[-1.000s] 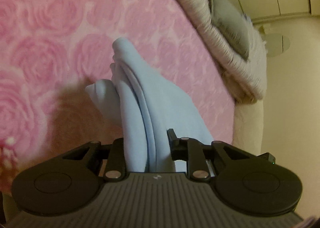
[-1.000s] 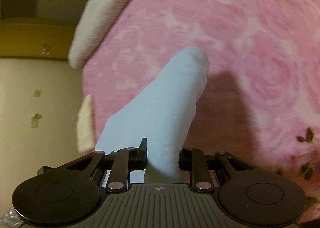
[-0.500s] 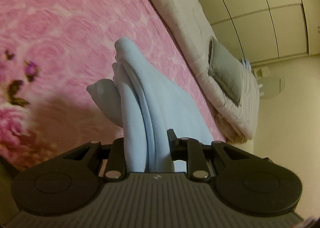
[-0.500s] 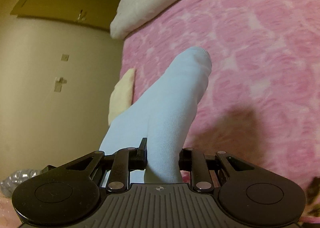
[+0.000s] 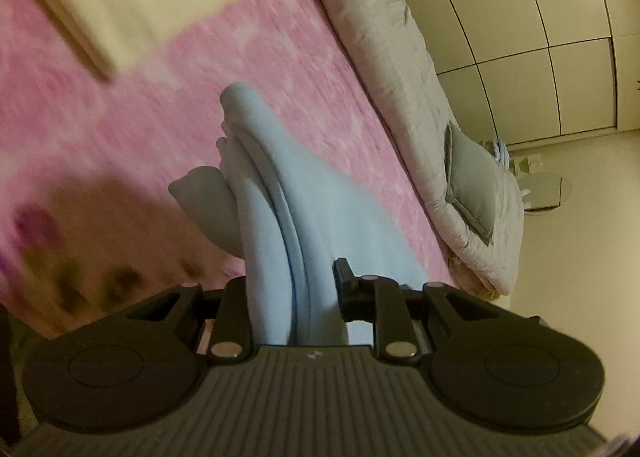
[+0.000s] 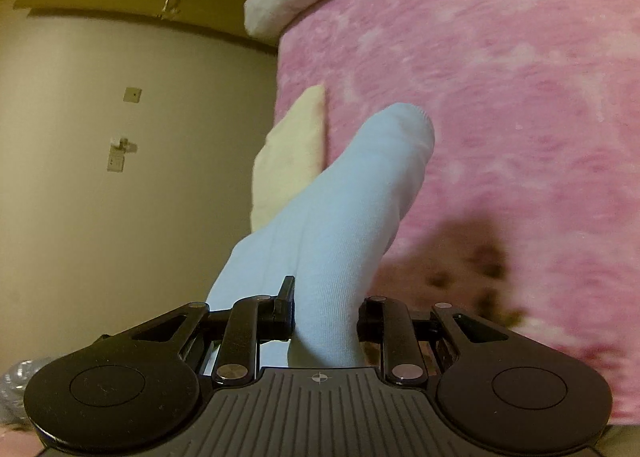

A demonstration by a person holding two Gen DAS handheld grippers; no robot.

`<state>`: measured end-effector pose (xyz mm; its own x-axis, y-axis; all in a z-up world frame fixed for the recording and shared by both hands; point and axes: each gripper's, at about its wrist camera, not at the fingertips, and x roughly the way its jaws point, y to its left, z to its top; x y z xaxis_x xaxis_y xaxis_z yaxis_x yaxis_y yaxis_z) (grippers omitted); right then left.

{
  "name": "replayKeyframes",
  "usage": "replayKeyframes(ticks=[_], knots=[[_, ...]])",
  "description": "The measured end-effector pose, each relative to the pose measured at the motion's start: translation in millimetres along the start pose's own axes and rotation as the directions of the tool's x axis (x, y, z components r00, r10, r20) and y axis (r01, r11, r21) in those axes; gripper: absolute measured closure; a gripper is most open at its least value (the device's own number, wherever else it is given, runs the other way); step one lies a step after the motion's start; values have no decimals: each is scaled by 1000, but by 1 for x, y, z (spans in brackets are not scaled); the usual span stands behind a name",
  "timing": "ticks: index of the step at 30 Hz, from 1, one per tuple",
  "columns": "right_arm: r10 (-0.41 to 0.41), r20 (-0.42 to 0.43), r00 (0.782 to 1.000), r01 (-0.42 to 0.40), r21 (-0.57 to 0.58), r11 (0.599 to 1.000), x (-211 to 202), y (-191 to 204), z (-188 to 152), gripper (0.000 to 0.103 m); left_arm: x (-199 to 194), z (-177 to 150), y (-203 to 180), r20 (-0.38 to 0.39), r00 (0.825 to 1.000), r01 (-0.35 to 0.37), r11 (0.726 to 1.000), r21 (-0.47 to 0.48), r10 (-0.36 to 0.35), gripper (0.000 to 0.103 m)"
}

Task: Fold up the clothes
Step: 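Lift and carry the folded sweatshirt with both grippers toward the cream towel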

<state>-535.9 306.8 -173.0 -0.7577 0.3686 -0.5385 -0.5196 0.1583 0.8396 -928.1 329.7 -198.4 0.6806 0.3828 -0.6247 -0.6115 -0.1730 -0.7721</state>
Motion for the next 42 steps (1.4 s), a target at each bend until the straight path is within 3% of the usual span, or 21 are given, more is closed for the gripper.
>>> replayKeyframes(ticks=[5,11,20,23,30,34,36,38,40,42], knots=[[10,48,999,-11,20,1000,82,55,-1,81,-44,86,38,-38,999,-8,996,85,11,85],[11,64,998,-10,-17,1000,165,104,25,81,-65,163,76,-4,1000,-5,995,100,6,85],[50,98,994,-39,-110,993,277,143,90,81,-54,288,110,56,998,2,977,212,-14,84],[41,116,992,-25,-138,990,312,147,112,81,-40,322,120,53,999,-26,967,252,14,84],[17,148,989,8,-163,987,363,135,141,81,-6,362,142,46,999,-42,953,301,29,84],[19,165,986,10,-173,985,381,120,146,81,9,368,153,65,997,-56,937,346,36,83],[10,169,986,19,-171,985,389,112,147,80,22,368,165,47,996,-85,937,338,74,82],[-52,149,987,75,-148,986,402,102,145,78,38,366,182,-7,993,-115,949,292,122,79],[-149,123,981,165,-135,977,415,91,139,70,51,361,199,-57,984,-148,951,270,169,75],[-221,87,971,231,-127,965,423,82,133,60,49,356,209,-47,987,-139,960,243,154,73]])
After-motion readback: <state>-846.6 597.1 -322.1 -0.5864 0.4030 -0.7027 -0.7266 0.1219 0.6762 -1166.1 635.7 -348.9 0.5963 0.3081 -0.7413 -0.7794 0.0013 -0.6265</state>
